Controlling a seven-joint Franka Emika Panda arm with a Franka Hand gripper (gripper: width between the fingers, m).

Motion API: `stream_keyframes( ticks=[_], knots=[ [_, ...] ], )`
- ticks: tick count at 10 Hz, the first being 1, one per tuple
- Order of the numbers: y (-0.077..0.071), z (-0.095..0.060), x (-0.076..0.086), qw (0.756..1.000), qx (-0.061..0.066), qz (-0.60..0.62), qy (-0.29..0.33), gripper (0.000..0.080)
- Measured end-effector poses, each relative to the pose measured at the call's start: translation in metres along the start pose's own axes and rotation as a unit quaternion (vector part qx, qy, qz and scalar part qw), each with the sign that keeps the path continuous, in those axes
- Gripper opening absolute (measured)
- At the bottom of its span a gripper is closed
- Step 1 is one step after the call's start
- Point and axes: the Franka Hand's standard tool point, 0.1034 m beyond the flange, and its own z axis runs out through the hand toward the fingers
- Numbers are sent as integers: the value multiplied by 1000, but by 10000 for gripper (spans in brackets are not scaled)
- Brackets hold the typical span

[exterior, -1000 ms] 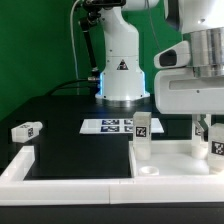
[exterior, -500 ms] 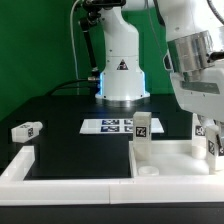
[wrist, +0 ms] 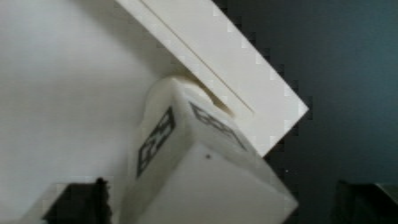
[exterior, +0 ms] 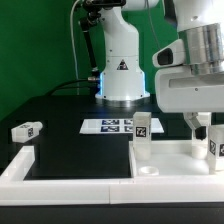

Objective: Assemble square table

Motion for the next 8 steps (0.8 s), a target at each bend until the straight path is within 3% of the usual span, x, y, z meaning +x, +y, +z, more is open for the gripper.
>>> stream_keyframes(
  ticks=[2,4,5,8],
  knots=[
    [1,0,1,995,-4,-98,2,648],
    [0,-1,3,959,-24,-282,14,649],
    [1,-1,5,943,-27,-333,14,649],
    [1,-1,4,947,-27,-320,14,619]
  ],
)
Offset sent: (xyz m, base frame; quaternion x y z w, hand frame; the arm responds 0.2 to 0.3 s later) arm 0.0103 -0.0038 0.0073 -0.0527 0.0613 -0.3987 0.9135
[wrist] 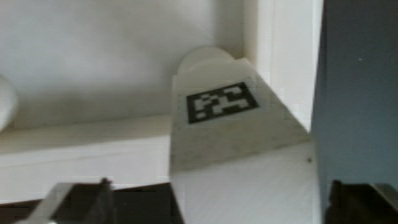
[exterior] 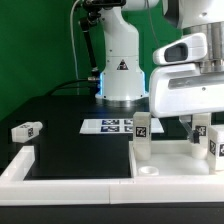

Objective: Assemble square table

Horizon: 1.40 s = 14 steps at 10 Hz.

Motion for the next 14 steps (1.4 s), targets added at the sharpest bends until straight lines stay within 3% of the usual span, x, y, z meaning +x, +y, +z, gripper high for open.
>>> stream_keyframes(
  ticks=[2,4,6,8,9,10,11,12,13,14],
  knots=[
    [-1,0,0,999,1,49,0,288],
    [1,1,-1,995,0,103,-1,289],
    [3,1,-3,972,-9,236,-3,289],
    [7,1,-6,908,-13,418,-5,289],
    [7,2,-7,866,-7,499,-13,289],
    [7,2,-9,797,2,604,-22,291],
    [9,2,-12,775,11,632,-23,291],
    [7,2,-13,761,10,648,-25,291],
    [7,3,-13,748,10,663,-25,371],
    [7,3,-13,753,10,657,-26,371]
  ],
)
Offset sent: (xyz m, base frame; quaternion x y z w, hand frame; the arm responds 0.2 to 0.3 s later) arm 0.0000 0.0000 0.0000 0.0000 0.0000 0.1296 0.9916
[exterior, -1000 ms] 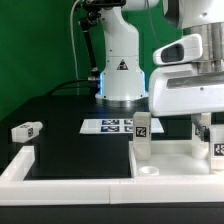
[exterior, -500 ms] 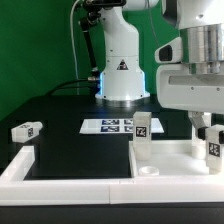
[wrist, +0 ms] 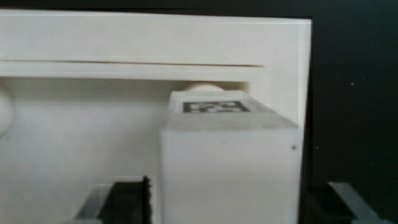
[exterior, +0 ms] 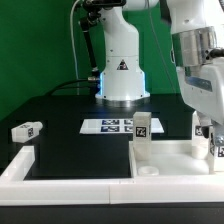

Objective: Assemble square table

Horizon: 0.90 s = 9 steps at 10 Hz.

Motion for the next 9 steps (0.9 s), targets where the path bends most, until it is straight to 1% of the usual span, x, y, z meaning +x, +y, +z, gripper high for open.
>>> stream_keyframes(
  ticks=[1,2,3,4,6,7,8,9],
  knots=[
    [0,0,-2,999,-2,-40,6,508],
    [0,0,-14,992,-7,-123,27,619],
    [-2,-1,-22,974,-24,-223,30,641],
    [-4,-2,-21,964,-23,-264,29,641],
    [-3,-1,-21,939,-26,-341,27,648],
    [-3,-1,-20,923,-28,-383,26,649],
    [-5,-2,-18,867,-37,-495,35,649],
    [-7,-1,-17,812,-37,-581,41,649]
  ],
)
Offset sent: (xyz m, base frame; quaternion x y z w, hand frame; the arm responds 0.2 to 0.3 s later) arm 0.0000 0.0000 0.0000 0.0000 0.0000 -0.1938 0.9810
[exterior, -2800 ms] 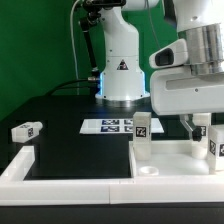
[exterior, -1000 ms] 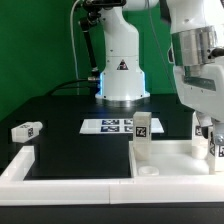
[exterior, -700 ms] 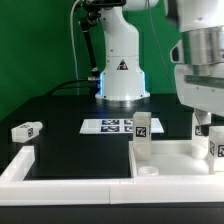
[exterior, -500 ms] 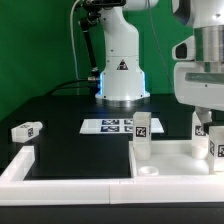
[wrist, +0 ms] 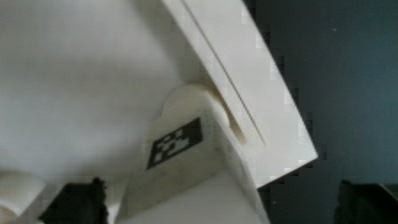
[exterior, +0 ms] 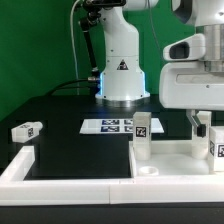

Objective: Assemble square table

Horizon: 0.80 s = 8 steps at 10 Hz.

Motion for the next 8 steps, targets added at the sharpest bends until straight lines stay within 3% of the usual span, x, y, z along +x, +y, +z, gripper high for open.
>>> stream_keyframes(
  ticks=[1,2,3,5,8],
  knots=[
    [2,1,0,1000,0,-14,0,649],
    [1,1,0,1000,0,-3,0,532],
    [1,1,0,1000,0,3,0,532],
    [3,1,0,1000,-1,23,-1,291],
    [6,2,0,990,-2,144,-1,291]
  ],
)
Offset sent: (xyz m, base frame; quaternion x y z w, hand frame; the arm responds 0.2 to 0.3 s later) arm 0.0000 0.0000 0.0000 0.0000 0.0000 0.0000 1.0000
